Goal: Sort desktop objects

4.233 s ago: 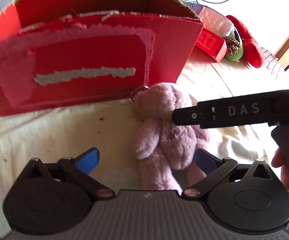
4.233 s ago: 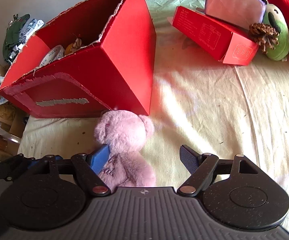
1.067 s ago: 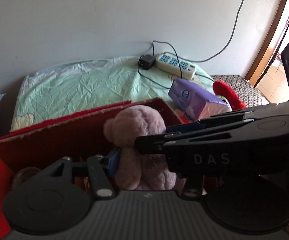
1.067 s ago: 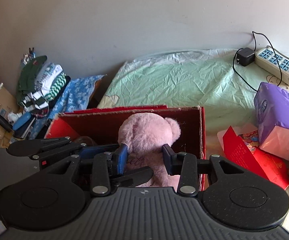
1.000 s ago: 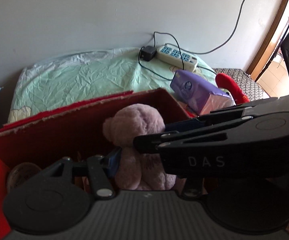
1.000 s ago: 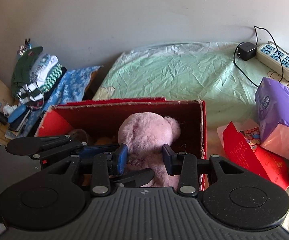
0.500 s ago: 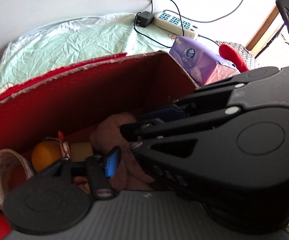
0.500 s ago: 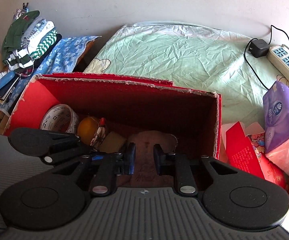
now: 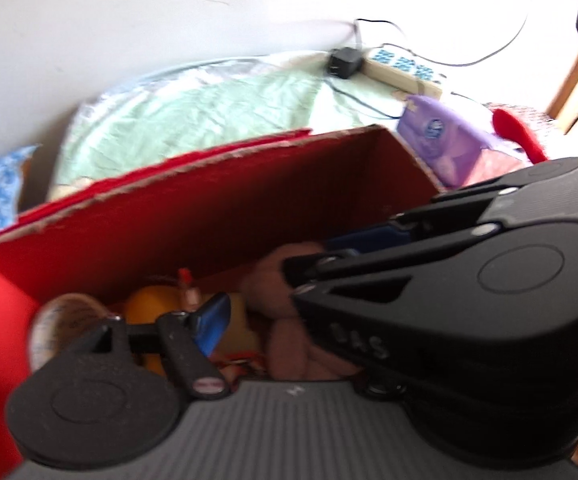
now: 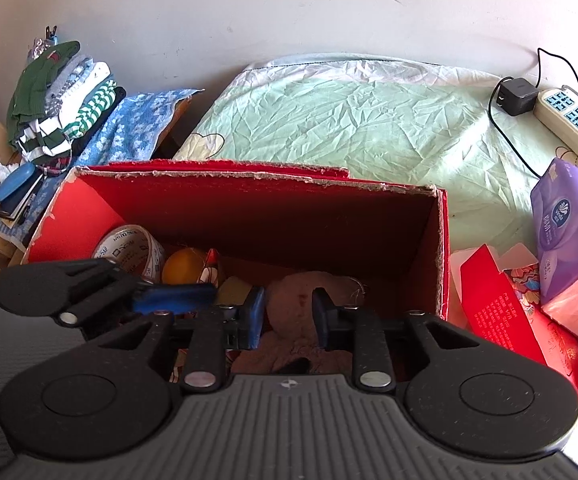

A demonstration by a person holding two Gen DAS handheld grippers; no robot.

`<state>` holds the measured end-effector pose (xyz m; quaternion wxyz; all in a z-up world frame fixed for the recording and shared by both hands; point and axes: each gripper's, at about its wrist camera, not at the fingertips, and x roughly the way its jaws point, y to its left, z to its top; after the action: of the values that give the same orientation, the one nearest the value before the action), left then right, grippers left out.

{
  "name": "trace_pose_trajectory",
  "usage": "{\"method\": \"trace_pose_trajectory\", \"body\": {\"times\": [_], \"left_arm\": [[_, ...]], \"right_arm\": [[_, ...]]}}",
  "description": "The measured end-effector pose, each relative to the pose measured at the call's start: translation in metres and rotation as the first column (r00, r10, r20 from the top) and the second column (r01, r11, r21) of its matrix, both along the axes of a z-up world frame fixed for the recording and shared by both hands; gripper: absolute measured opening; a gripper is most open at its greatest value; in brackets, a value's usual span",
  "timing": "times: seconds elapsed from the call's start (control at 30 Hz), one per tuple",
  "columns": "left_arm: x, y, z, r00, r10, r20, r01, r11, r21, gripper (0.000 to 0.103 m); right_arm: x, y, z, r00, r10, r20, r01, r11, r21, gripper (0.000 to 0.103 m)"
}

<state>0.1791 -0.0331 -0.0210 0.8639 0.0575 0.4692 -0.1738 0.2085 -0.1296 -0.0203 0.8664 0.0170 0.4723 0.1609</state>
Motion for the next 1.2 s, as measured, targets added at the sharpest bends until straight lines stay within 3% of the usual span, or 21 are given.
{"method": "trace_pose_trajectory", "body": {"times": [0.17, 0.4, 0.77, 1.1, 1.2], "left_arm": [[-0.005, 0.016, 0.000, 0.999, 0.052, 0.000, -0.052, 0.998, 0.031, 0.072], [-0.020, 0.031, 0.004, 0.991, 0.129, 0.040, -0.132, 0.989, 0.074, 0.080], [-0.030, 0.047, 0.002, 0.977, 0.208, 0.052, -0.212, 0.971, 0.107, 0.086], [-0.038, 0.046, -0.002, 0.967, 0.224, 0.123, -0.246, 0.947, 0.209, 0.092], [-0.042, 0.051, 0.000, 0.962, 0.234, 0.138, -0.257, 0.949, 0.184, 0.092]], "right_arm": [[-0.004, 0.006, -0.001, 1.000, 0.008, 0.010, -0.007, 0.999, -0.038, 0.030], [-0.011, 0.012, -0.002, 1.000, -0.015, 0.015, 0.015, 0.999, -0.029, 0.052], [-0.022, 0.016, -0.010, 0.998, -0.065, 0.011, 0.065, 0.998, -0.027, 0.055], [-0.030, 0.023, -0.016, 0.995, -0.091, 0.031, 0.092, 0.995, -0.047, 0.063], [-0.033, 0.020, -0.018, 0.993, -0.111, 0.029, 0.111, 0.994, -0.020, 0.064]]}}
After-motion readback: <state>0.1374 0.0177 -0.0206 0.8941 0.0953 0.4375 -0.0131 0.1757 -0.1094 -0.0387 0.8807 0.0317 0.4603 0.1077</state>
